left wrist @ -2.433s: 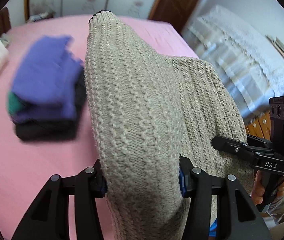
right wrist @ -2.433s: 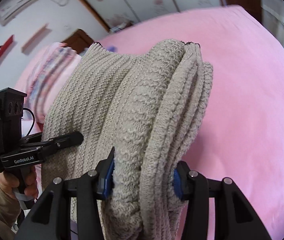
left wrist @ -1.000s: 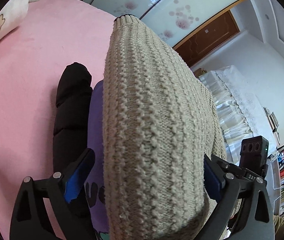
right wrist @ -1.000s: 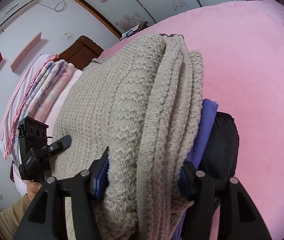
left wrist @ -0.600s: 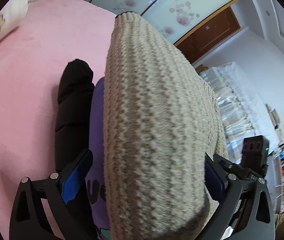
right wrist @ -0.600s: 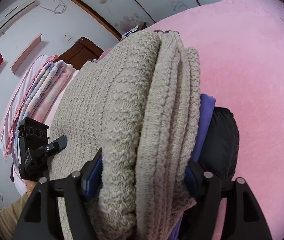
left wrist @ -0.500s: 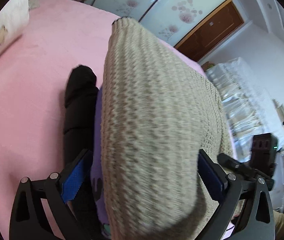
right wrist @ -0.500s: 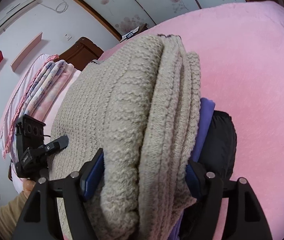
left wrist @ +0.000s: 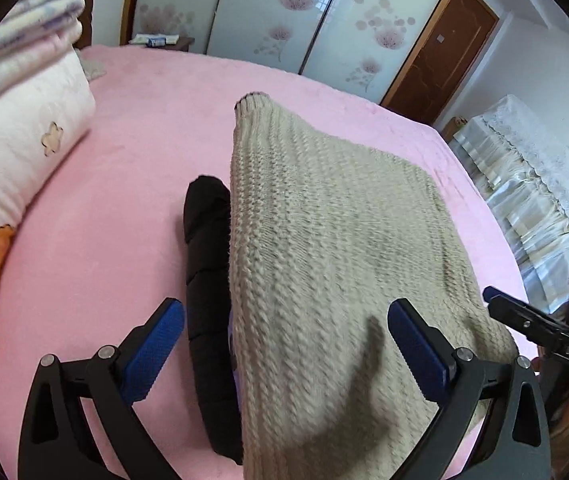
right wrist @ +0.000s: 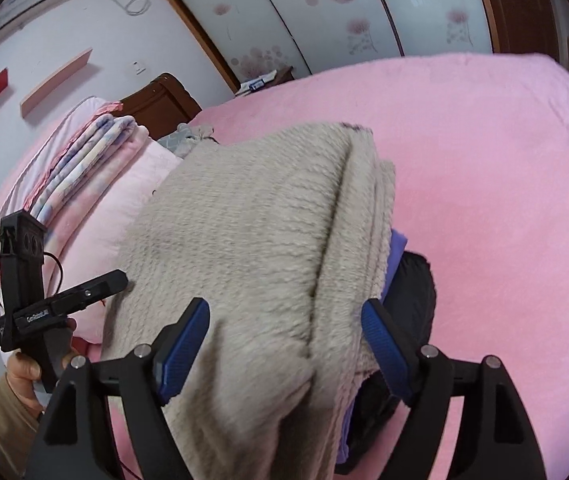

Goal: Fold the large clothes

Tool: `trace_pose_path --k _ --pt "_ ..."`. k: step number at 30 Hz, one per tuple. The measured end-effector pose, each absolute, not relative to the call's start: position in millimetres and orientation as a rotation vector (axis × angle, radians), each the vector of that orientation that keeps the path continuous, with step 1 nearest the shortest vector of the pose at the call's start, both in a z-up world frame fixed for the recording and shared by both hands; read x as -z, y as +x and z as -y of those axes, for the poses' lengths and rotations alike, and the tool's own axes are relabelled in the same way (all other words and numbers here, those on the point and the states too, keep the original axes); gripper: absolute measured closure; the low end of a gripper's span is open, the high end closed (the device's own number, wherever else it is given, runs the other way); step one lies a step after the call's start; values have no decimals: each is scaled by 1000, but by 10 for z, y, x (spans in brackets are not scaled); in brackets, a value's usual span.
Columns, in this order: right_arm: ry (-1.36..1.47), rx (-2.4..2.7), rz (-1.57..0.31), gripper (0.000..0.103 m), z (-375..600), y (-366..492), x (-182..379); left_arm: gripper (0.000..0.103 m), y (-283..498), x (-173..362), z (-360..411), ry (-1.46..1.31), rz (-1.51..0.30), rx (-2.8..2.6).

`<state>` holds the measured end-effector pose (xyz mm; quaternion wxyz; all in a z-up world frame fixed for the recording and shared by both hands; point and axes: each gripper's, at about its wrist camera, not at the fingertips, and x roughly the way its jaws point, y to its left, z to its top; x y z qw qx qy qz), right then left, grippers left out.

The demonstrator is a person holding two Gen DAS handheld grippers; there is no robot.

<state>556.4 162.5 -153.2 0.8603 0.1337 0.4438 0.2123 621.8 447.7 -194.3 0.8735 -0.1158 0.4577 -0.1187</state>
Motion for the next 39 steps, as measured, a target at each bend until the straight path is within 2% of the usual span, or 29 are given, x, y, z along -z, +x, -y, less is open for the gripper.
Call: trace_pose_path --k 15,26,33,39 --pt "196 -435 -838 24 -1423 4912 910 2 5162 1023 -3936 -179 -822 171" --pt "245 -422 -857 24 -524 3794 449 2 4033 425 -2935 -245 -822 249" --pt "261 -421 -841 24 154 2993 -132 2 3235 -102 -2272 -275 -804 295" --pt "218 -416 -839 24 571 2301 -389 2 2511 -281 -1688 -262 -829 283"
